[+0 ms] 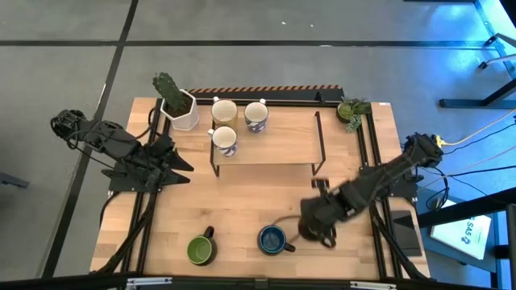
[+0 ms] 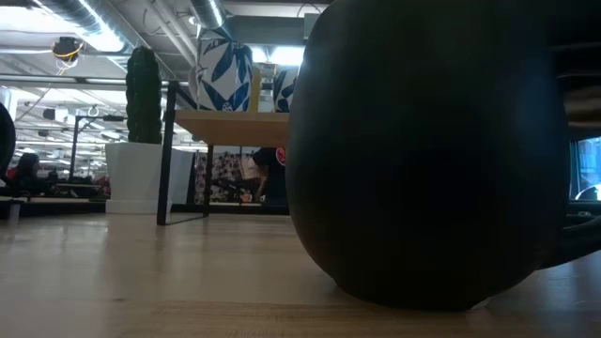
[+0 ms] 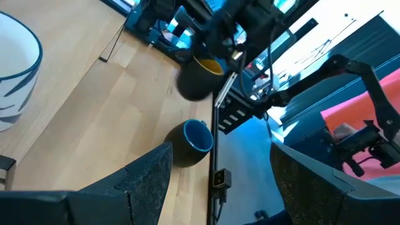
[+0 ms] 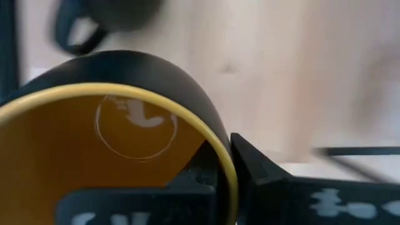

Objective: Place coffee mugs
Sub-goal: Put the black and yellow cup on the shelf aligned with the other white and blue patterned cup

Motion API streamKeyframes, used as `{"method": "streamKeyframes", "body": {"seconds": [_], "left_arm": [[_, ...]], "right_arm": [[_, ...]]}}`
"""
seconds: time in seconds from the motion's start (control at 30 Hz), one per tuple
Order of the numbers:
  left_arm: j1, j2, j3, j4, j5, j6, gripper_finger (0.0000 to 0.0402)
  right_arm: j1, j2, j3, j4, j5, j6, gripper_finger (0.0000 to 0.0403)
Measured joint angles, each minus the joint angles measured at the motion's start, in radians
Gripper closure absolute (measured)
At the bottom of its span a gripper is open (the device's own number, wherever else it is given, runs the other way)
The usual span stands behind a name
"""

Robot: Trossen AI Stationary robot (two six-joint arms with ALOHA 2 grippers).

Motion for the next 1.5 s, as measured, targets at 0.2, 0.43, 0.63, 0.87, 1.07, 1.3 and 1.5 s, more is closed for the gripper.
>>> {"method": "streamKeyframes", "body": {"seconds": [0.2, 0.43, 0.63, 0.87, 1.07, 1.3, 1.5], "left_arm": [[0.000, -0.025, 0.000, 0.000, -0.007, 0.000, 0.0139], [0.000, -0.054, 0.000, -0.001, -0.046, 0.010, 0.0139], [0.000, -0.058, 0.000, -0.003, -0.081, 0.034, 0.0139], [0.000, -0.058, 0.000, -0.004, -0.085, 0.042, 0.0139], [0.000, -0.058, 0.000, -0.003, -0.119, 0.060, 0.0139], [0.000, -0.058, 0.000, -0.003, -0.121, 0.061, 0.0139], [0.000, -0.065, 0.000, -0.003, -0.131, 0.061, 0.0139]], "right_arm": [[-0.237, -0.001, 0.161, -0.046, 0.104, -0.314, 0.0401], [-0.476, 0.015, 0.227, 0.071, 0.142, -0.567, 0.0402], [-0.578, 0.061, 0.254, 0.099, 0.115, -0.669, 0.0402], [-0.595, 0.090, 0.256, 0.155, 0.107, -0.731, 0.0402], [-0.610, 0.098, 0.277, 0.159, 0.109, -0.758, 0.0402], [-0.635, 0.100, 0.278, 0.163, 0.093, -0.768, 0.0401], [-0.647, 0.100, 0.278, 0.169, 0.085, -0.771, 0.0371]]}}
